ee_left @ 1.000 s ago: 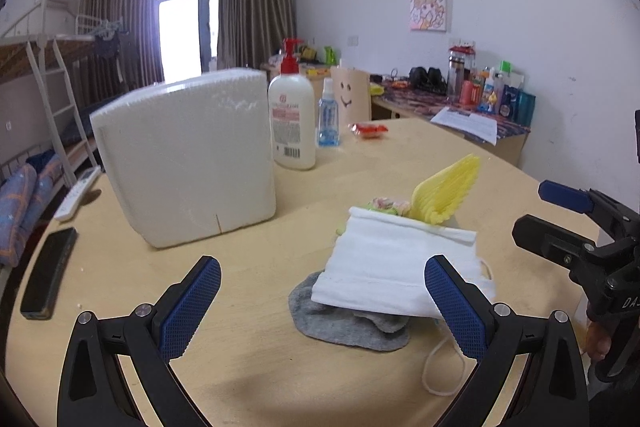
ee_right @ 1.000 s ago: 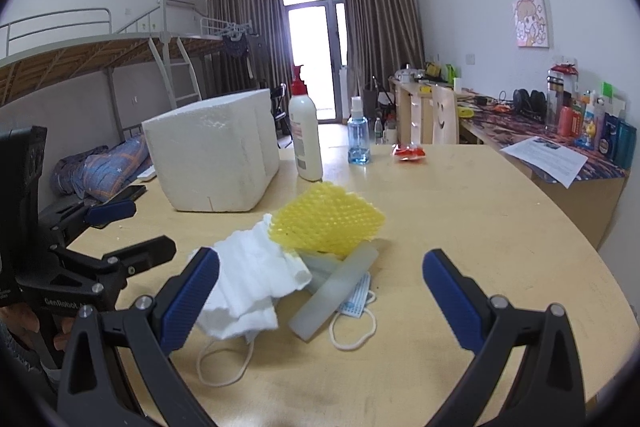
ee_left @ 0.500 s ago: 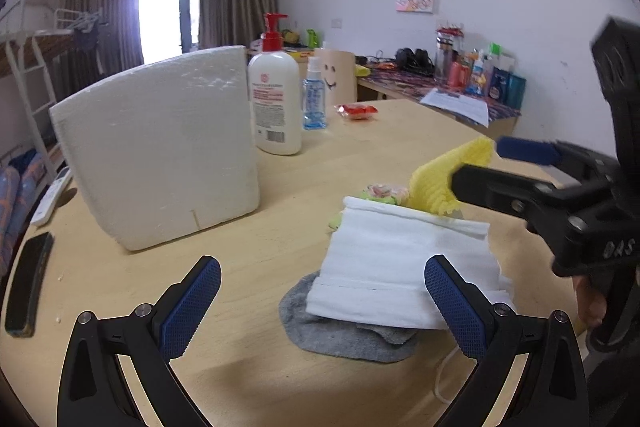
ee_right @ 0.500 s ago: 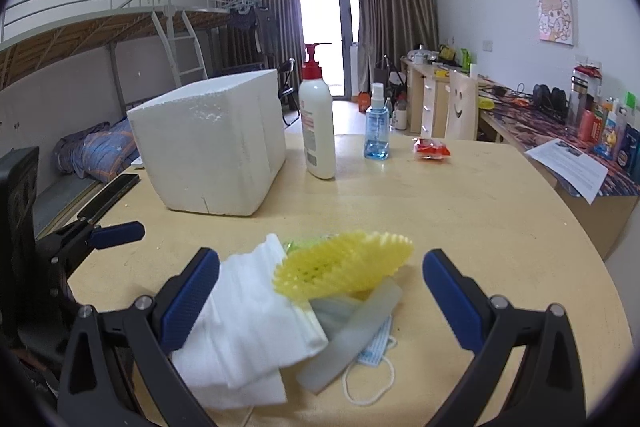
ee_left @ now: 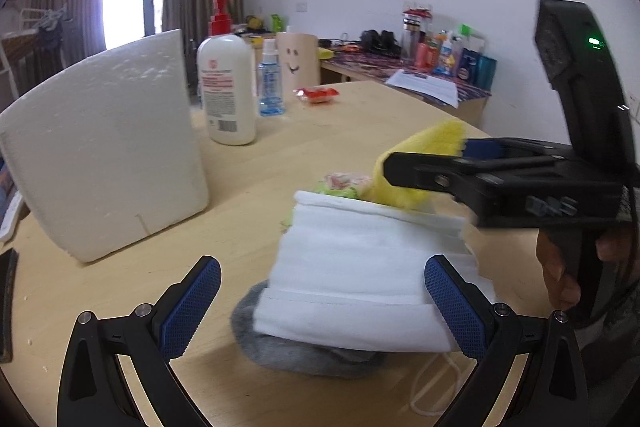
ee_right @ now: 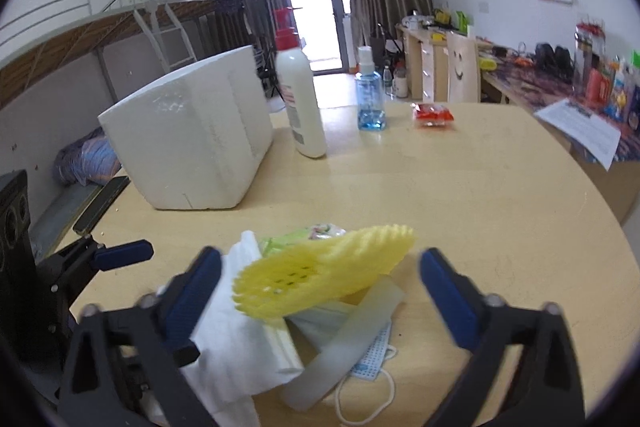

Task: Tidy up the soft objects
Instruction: 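Move the right tool to the yellow foam net while the left tool approaches the white tissue, then close the right gripper on the yellow foam net while the left gripper grasps the white tissue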

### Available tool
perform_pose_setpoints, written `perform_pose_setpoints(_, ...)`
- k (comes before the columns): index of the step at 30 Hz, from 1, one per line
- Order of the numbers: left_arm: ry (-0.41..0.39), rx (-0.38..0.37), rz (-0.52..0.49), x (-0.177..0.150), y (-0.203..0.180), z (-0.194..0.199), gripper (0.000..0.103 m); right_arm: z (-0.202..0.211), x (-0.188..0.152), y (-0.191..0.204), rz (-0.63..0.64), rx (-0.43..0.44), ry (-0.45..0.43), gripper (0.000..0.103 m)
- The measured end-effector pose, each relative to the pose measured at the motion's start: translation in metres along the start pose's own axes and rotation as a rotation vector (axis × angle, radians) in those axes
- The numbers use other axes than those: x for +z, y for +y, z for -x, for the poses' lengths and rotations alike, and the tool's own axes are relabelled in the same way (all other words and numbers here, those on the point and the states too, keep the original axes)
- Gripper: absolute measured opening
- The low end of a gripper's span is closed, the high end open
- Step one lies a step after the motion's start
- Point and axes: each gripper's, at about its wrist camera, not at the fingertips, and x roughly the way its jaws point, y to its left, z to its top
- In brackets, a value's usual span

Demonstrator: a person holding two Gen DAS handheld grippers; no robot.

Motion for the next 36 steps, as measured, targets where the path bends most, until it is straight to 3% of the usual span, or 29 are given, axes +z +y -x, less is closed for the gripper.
perform_pose_setpoints(2, 0.003, -0.015, -0.015, 0.000, -0.004, -0.001, 0.102, -0.004, -0.001, -0.004, -0.013, 0.004, 0.032, 0.062)
perform_pose_setpoints(10, -0.013, -0.046, -0.078, -0.002, -0.023, 0.004, 0.102, -0.005, -0.010, -0.013, -0.035, 0.001, 0.056, 0.022)
perform_pose_setpoints(16, 0.009, -0.037, -0.126, -0.004, -0.035, -0.001, 0.101, 0.005, -0.013, -0.019, -0.043, -0.001, 0.025, 0.020)
perform_pose_setpoints(18, 0.022, -0.033, -0.139, -0.006, -0.037, -0.003, 0.093, 0.008, -0.013, -0.021, -0.048, -0.001, 0.020, 0.020)
perform_pose_setpoints(20, 0.044, -0.033, -0.140, -0.007, -0.037, -0.007, 0.074, 0.010, -0.014, -0.024, -0.057, -0.003, 0.012, 0.020)
perform_pose_setpoints(22, 0.070, -0.040, -0.131, -0.007, -0.036, -0.012, 0.062, 0.013, -0.015, -0.025, -0.062, -0.004, 0.006, 0.020)
perform_pose_setpoints(29, 0.078, -0.013, -0.088, -0.006, -0.029, -0.011, 0.033, 0.020, -0.018, -0.029, -0.073, 0.000, -0.018, 0.020)
perform_pose_setpoints(32, 0.051, -0.015, -0.058, -0.004, -0.024, -0.003, 0.024, 0.022, -0.020, -0.030, -0.075, 0.002, -0.026, 0.020)
perform_pose_setpoints(36, 0.022, -0.065, 0.009, -0.001, -0.013, 0.008, 0.021, 0.030, -0.022, -0.028, -0.069, -0.003, -0.053, 0.015)
